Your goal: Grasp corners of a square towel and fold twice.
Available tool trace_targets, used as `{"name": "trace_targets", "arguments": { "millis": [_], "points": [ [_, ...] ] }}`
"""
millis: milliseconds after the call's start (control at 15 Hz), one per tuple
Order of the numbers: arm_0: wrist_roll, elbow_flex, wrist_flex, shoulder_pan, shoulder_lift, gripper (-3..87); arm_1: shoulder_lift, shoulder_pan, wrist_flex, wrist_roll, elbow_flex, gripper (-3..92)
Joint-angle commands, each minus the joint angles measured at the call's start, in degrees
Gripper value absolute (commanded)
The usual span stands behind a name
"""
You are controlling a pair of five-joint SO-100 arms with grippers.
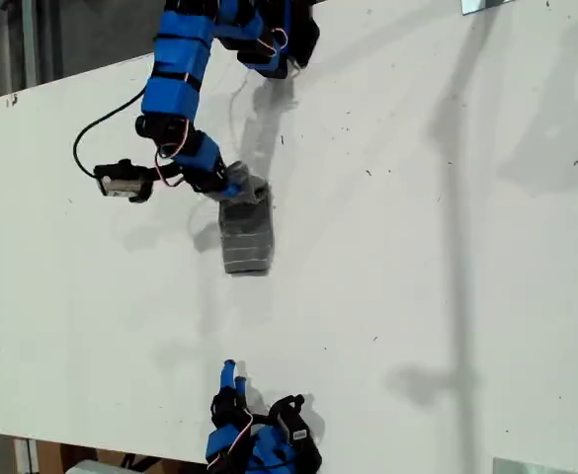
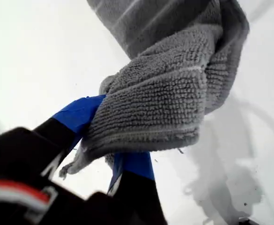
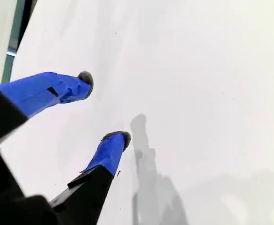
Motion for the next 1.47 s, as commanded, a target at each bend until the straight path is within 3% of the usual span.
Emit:
{"name": "trace_targets", "arguments": {
  "millis": [0,333,467,667,1133,1400],
  "points": [
    [-0.62,-0.26,-0.62,-0.26,0.35,20.6,-17.05,1.32,4.48,-2.9,-21.53,-0.1],
    [-0.53,-0.26,-0.62,-0.35,0.35,20.6,-26.02,-0.44,-3.96,-12.04,-27.33,1.8],
    [-0.53,-0.26,-0.62,-0.26,0.35,20.6,-26.1,-0.79,-5.36,-12.83,-27.51,22.3],
    [-0.53,-0.26,-0.62,-0.26,0.35,20.6,-24.52,-0.97,-8.7,-15.21,-27.6,29.1],
    [-0.62,-0.26,-0.62,-0.26,0.35,20.6,-12.22,-3.08,-20.83,-22.76,-20.13,34.5],
    [-0.62,-0.26,-0.62,-0.18,0.35,20.6,1.49,-0.09,-17.49,-16.0,-3.96,35.0]
  ]
}}
